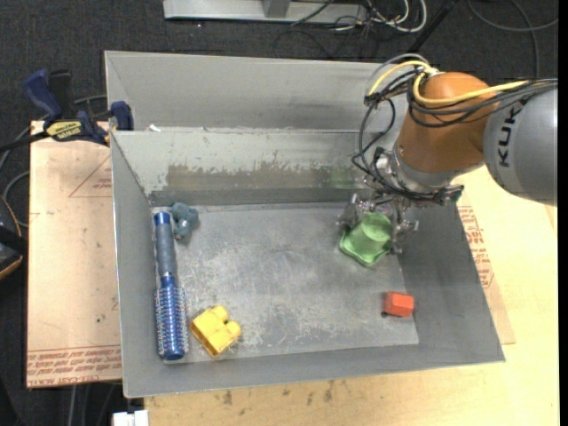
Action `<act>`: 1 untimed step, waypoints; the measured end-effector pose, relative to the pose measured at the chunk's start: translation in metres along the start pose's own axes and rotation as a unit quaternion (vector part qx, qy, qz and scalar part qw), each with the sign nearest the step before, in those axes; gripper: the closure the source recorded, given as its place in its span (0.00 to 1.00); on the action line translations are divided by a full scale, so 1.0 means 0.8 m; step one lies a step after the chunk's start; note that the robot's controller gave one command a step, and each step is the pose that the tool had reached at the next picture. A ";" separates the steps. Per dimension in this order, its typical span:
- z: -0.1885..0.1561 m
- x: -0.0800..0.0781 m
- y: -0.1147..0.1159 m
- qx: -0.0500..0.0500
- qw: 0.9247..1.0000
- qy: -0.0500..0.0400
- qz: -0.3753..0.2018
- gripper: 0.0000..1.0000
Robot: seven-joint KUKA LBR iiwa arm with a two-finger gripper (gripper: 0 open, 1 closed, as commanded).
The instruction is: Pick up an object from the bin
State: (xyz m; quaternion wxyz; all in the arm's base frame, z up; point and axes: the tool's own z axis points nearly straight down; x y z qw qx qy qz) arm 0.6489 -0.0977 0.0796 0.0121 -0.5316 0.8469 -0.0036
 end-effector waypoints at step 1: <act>-0.180 0.020 0.014 -0.005 0.997 0.005 -0.081 1.00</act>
Offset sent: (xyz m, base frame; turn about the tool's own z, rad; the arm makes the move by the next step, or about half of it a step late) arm -0.0223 -0.0108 0.1383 -0.1662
